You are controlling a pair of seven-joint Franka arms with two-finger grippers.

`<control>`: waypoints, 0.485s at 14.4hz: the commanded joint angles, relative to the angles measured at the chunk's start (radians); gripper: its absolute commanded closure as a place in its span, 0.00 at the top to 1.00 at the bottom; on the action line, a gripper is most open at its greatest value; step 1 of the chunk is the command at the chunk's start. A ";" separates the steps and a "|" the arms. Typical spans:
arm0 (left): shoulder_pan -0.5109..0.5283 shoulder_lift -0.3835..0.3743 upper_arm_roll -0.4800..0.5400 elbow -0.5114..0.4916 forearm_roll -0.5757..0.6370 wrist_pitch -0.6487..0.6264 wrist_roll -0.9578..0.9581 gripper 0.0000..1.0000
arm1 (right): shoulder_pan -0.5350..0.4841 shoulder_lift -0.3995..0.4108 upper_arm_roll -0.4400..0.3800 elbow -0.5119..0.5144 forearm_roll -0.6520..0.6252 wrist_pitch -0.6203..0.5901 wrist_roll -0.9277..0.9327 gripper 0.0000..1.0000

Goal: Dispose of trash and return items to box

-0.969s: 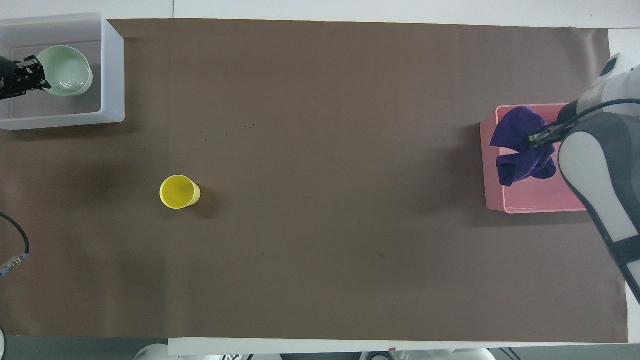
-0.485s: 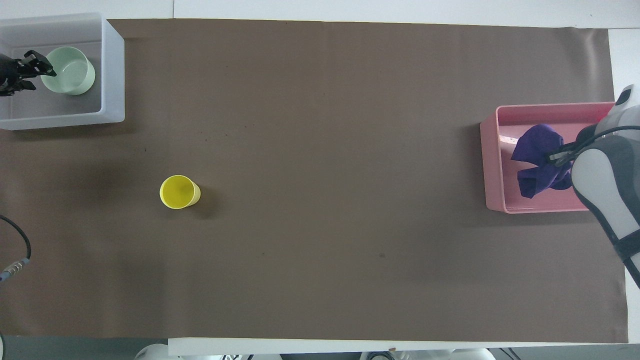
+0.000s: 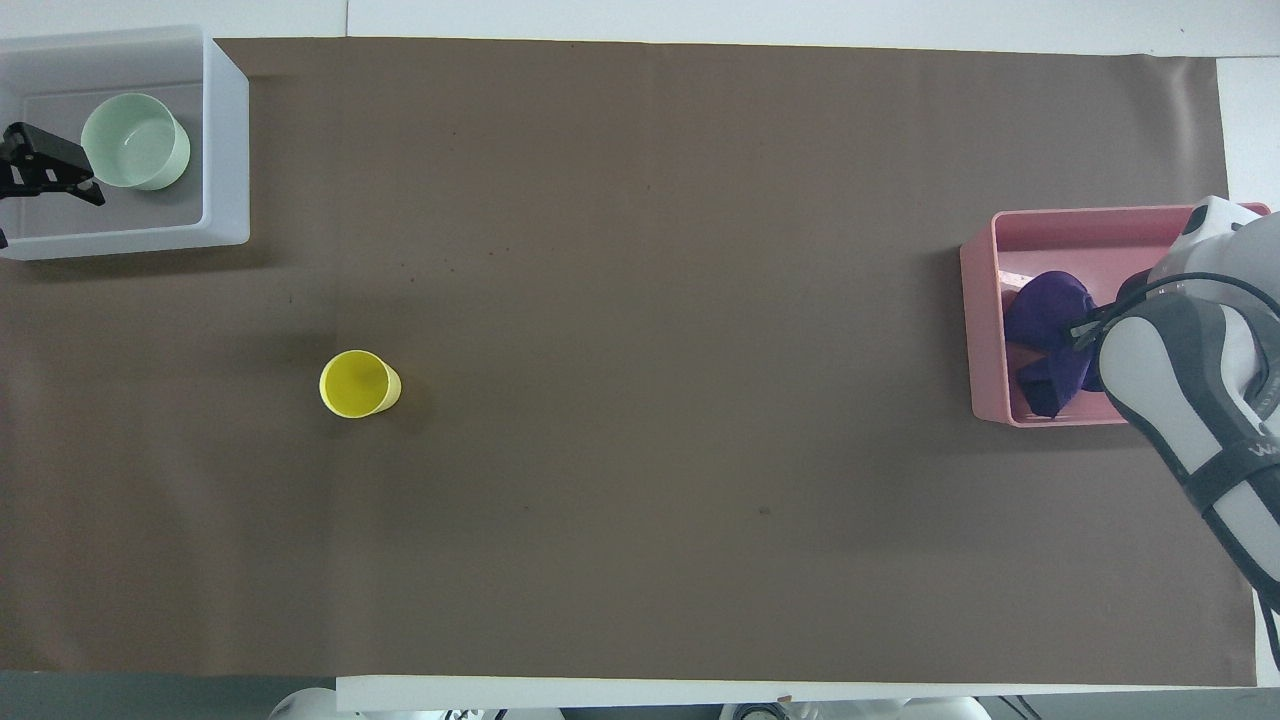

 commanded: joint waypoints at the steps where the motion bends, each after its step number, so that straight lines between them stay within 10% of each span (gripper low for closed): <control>1: -0.103 -0.161 0.009 -0.301 0.014 0.071 -0.029 1.00 | -0.013 -0.013 0.011 -0.003 -0.013 -0.007 -0.013 0.79; 4: -0.156 -0.269 0.007 -0.610 0.014 0.379 -0.017 1.00 | 0.010 -0.015 0.020 0.063 -0.008 -0.083 0.004 0.91; 7: -0.215 -0.260 0.007 -0.693 0.014 0.432 -0.023 1.00 | 0.088 -0.007 0.022 0.124 -0.006 -0.149 0.102 0.92</control>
